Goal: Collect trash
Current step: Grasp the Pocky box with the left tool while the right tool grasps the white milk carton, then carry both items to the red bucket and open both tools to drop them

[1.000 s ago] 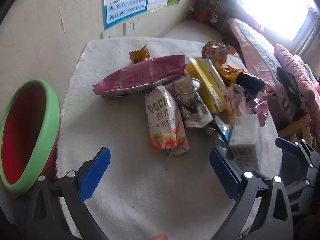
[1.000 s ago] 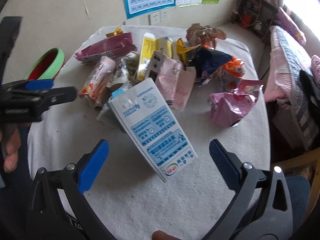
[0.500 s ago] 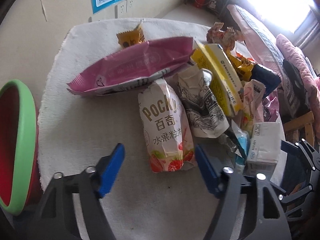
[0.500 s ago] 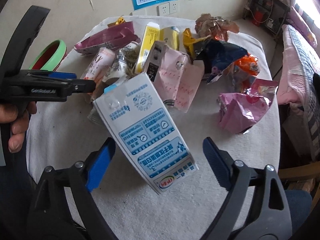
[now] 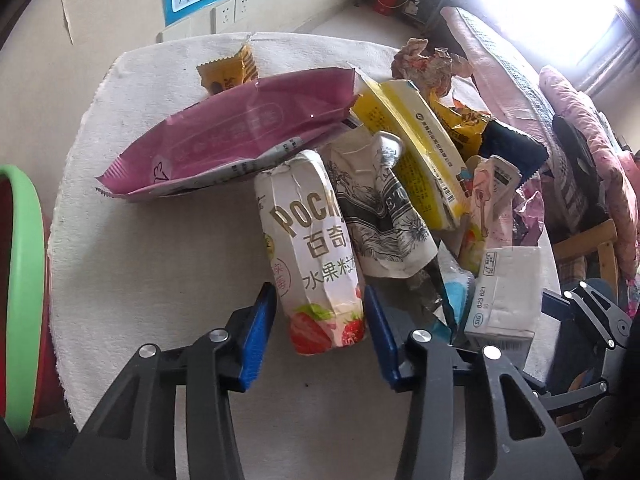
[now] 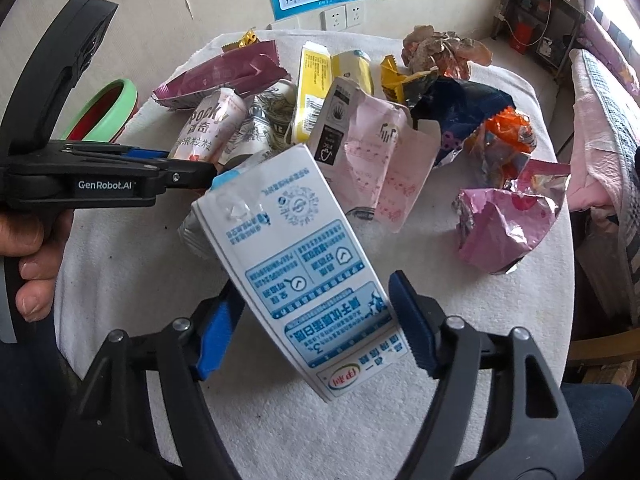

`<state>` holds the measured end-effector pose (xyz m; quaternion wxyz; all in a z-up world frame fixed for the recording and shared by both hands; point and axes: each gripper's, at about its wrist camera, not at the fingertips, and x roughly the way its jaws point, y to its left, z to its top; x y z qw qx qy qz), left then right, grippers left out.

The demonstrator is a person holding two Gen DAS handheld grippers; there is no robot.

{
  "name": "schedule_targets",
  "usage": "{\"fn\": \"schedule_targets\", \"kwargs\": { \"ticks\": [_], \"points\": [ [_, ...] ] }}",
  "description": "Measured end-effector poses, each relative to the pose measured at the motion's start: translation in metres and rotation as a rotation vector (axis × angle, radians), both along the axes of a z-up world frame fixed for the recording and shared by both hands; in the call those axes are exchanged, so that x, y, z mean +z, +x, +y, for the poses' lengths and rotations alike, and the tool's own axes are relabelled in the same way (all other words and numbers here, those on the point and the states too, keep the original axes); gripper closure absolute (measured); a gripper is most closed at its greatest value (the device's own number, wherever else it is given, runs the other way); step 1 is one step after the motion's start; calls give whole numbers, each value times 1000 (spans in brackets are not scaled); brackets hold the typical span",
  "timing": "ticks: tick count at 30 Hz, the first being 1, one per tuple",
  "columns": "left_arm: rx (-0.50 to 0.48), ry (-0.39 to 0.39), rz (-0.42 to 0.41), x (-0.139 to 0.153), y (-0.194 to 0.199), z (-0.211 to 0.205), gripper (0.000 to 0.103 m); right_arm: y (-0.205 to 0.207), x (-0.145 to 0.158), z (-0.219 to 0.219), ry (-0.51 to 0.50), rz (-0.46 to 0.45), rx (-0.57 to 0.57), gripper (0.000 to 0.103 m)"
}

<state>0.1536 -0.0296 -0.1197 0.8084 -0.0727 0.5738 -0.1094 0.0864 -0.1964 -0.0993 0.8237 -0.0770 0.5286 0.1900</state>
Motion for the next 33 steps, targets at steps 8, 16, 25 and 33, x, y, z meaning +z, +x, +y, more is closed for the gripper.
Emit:
{"fn": "schedule_targets", "kwargs": {
  "ticks": [8,16,25,33],
  "points": [
    [31,-86,39,-10,7,5,55,1,-1,1,0,-2,-2,32],
    [38,-133,36,-3,-4,7,75,-1,6,-2,20,-4,-1,36],
    [33,-119,-2,14,-37,18,76,-15,30,-3,42,-41,12,38],
    [37,-80,-76,43,-61,35,76,-17,53,-6,84,-87,-22,38]
  ]
}}
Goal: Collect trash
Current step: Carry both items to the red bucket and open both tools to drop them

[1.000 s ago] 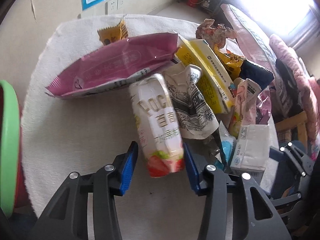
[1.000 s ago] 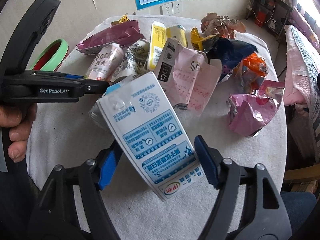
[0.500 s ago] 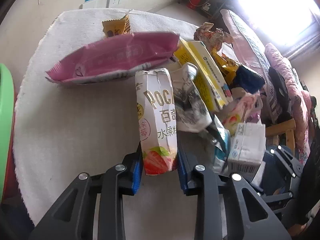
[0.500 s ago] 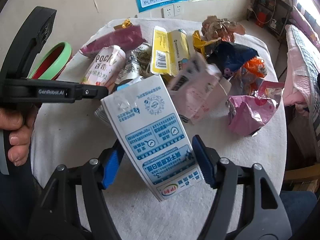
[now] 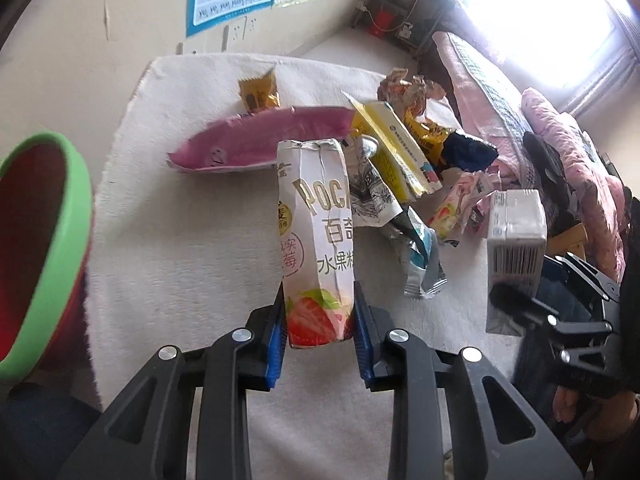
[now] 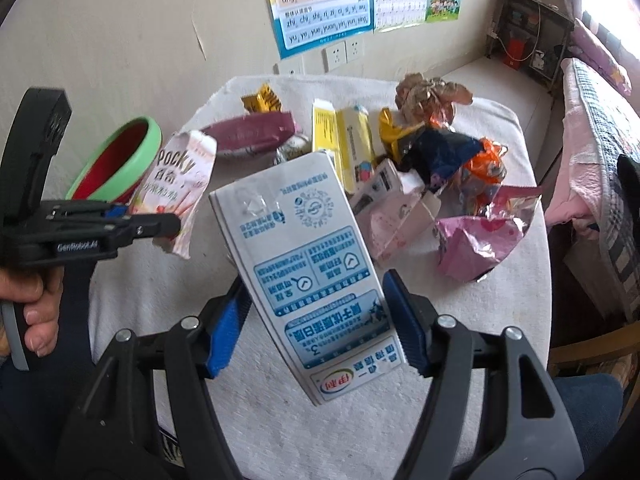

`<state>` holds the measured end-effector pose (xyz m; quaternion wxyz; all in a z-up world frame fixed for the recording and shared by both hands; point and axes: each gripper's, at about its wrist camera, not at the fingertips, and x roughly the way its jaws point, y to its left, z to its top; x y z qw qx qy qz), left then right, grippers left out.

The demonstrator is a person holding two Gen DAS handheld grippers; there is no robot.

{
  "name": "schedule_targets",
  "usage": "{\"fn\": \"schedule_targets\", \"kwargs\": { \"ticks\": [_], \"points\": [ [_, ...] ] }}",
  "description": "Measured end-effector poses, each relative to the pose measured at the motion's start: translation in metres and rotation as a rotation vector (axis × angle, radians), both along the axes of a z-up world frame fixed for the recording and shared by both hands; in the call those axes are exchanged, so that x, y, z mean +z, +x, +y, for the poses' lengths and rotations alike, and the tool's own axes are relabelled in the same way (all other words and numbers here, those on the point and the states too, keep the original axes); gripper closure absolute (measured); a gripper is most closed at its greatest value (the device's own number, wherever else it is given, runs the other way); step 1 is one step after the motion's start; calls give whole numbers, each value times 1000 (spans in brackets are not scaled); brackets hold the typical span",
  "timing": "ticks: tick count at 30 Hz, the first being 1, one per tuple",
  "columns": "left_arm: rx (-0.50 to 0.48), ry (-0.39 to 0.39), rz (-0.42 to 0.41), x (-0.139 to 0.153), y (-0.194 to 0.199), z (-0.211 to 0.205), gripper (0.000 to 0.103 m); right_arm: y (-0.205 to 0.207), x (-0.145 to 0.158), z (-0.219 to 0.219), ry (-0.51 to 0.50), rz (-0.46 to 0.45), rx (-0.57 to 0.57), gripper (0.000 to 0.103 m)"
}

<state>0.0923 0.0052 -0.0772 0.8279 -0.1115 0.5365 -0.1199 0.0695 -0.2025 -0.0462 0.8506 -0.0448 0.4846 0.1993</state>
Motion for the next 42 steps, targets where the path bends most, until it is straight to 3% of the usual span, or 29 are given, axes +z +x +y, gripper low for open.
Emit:
{"fn": "schedule_targets", "kwargs": {
  "ticks": [10,27,34,42],
  "points": [
    [98,-33,-52,27,-9,50,76,22,23,40,42,-55,55,38],
    [366,0,-107,54,-43,182,76,45,44,184,168,-65,268,39],
    [437,10,-107,51,-58,227,76,49,52,245,195,-65,346,39],
    [479,-1,-98,41,-66,255,76,66,36,297,200,-11,378,40]
  ]
}}
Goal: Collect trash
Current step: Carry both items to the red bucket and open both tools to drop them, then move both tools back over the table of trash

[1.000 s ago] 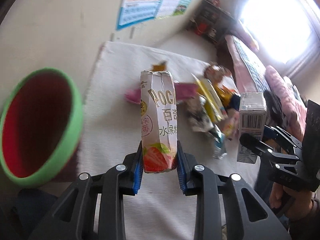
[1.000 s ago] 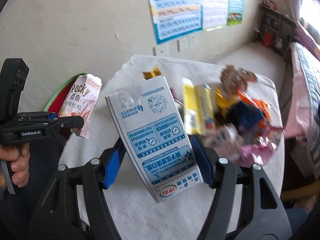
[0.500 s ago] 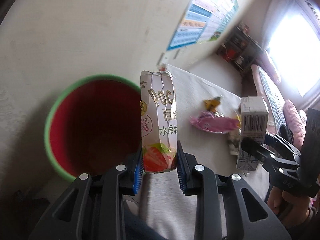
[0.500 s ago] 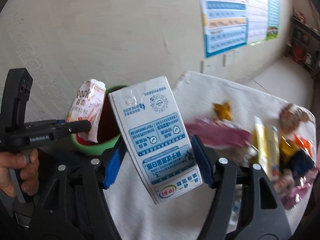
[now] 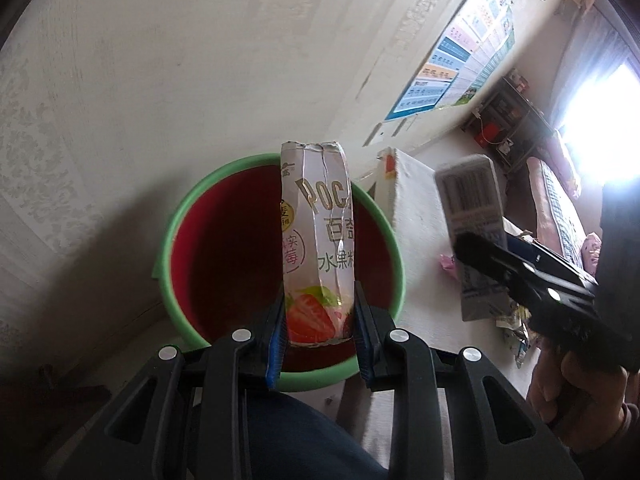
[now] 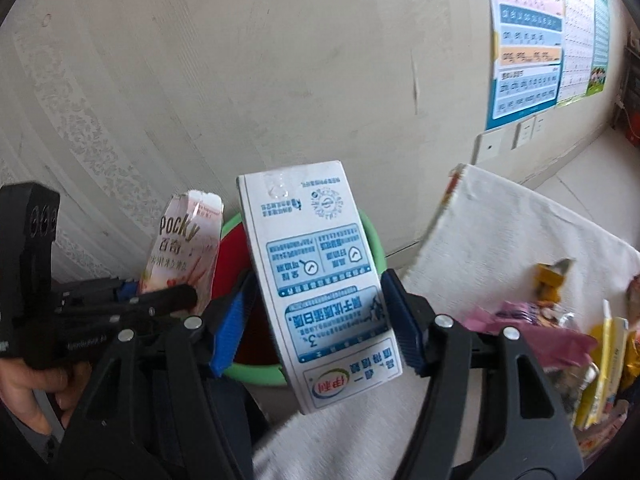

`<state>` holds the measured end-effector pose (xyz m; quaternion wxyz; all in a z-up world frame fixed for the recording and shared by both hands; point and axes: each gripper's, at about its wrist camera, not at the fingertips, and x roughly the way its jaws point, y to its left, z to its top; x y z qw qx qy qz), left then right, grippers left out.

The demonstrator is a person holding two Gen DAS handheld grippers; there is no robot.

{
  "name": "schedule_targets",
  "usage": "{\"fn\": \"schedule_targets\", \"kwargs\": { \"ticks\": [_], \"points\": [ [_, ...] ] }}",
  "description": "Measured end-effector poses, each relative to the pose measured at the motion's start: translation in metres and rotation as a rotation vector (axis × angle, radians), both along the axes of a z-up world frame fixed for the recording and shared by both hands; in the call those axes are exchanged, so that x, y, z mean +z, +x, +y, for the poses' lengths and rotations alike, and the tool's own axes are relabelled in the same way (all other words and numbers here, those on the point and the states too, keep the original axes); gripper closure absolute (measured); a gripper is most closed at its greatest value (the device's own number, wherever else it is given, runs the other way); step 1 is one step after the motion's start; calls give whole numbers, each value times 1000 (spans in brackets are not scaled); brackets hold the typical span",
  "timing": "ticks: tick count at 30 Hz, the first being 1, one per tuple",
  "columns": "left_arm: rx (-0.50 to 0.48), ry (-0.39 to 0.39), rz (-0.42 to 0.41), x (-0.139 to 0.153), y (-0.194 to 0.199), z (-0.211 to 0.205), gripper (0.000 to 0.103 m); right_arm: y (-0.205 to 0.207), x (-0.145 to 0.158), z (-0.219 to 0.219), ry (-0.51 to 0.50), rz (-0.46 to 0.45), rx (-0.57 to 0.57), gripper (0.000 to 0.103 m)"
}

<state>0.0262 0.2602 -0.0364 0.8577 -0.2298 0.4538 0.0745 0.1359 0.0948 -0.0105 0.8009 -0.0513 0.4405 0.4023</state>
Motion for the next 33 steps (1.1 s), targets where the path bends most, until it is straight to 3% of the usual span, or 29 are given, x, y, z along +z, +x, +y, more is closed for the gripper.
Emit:
{"fn": "schedule_targets", "kwargs": {
  "ticks": [17,18,19,21,27,33],
  "points": [
    [45,-38,14,-18,-3,31,73,11,-22,58,-28,43,40,41],
    [52,-40,12,-19,-4,33,68,11,-22,58,-28,42,38,37],
    [69,-44,9,-19,-6,36,56,12,-22,58,-29,44,34,33],
    [85,-46,-1,-19,-10,39,49,13,-21,56,-26,42,24,24],
    [93,-40,3,-22,-16,39,35,16,-20,41,-35,38,-5,16],
    [109,-20,9,-22,-11,31,14,11,-14,23,-55,19,-41,5]
  ]
}}
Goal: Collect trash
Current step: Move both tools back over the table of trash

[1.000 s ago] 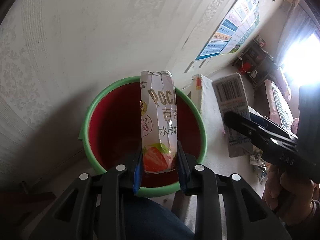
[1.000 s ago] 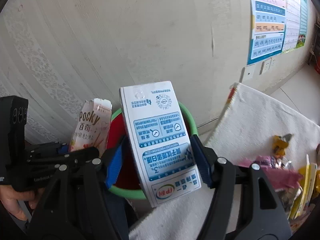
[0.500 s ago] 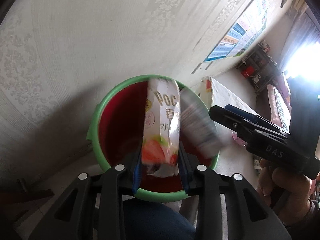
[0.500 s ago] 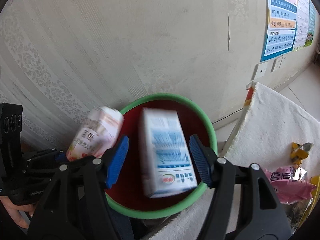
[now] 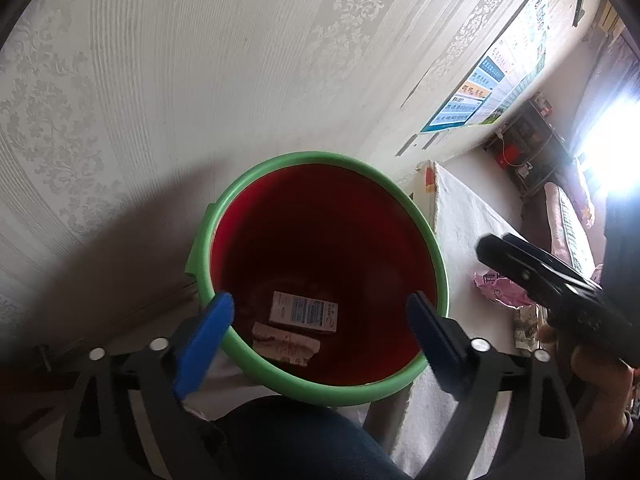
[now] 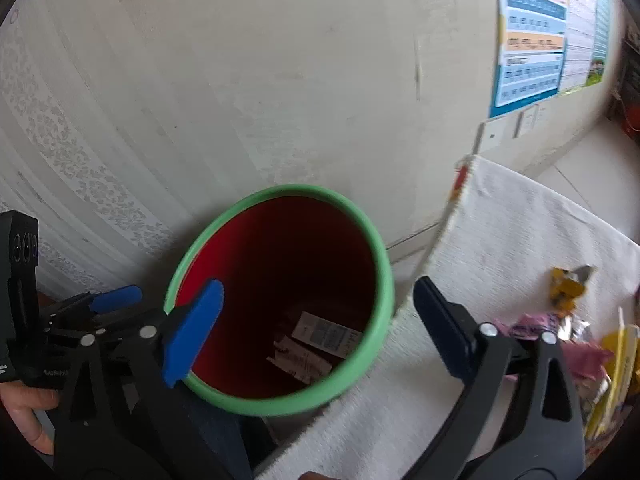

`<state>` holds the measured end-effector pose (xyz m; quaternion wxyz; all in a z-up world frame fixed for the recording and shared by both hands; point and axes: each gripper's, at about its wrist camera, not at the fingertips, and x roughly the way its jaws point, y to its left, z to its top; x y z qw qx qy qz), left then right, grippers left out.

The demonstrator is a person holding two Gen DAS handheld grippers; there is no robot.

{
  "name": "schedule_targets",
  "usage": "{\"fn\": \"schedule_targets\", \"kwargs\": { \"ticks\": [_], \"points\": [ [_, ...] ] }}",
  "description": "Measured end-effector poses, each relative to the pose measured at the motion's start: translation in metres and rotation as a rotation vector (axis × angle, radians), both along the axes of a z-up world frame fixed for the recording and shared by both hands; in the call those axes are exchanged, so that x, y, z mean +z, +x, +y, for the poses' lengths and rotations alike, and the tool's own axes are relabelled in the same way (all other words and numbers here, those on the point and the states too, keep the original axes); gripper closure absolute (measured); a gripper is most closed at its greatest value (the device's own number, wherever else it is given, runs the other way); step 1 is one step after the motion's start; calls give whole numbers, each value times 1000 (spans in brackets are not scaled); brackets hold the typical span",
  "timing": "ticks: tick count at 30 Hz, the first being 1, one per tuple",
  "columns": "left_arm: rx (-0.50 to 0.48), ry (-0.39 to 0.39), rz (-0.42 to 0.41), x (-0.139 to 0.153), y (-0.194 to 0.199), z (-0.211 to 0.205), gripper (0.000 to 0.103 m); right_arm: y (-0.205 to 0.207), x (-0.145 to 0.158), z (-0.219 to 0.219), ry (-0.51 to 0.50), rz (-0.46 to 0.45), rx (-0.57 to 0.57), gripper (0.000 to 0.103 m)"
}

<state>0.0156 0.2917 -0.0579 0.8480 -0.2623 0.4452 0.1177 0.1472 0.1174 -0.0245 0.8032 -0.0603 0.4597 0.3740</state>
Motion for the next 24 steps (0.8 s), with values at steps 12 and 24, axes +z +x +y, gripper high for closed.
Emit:
{"fn": "schedule_targets", "kwargs": {
  "ticks": [12,24],
  "points": [
    [-92,52,-4,12,24,-51,10,-20,10,-78,-74,-34,-138,5],
    [-261,49,-12,12,49,-131,10,-34,-3,-211,-139,-55,-343,5]
  ]
}}
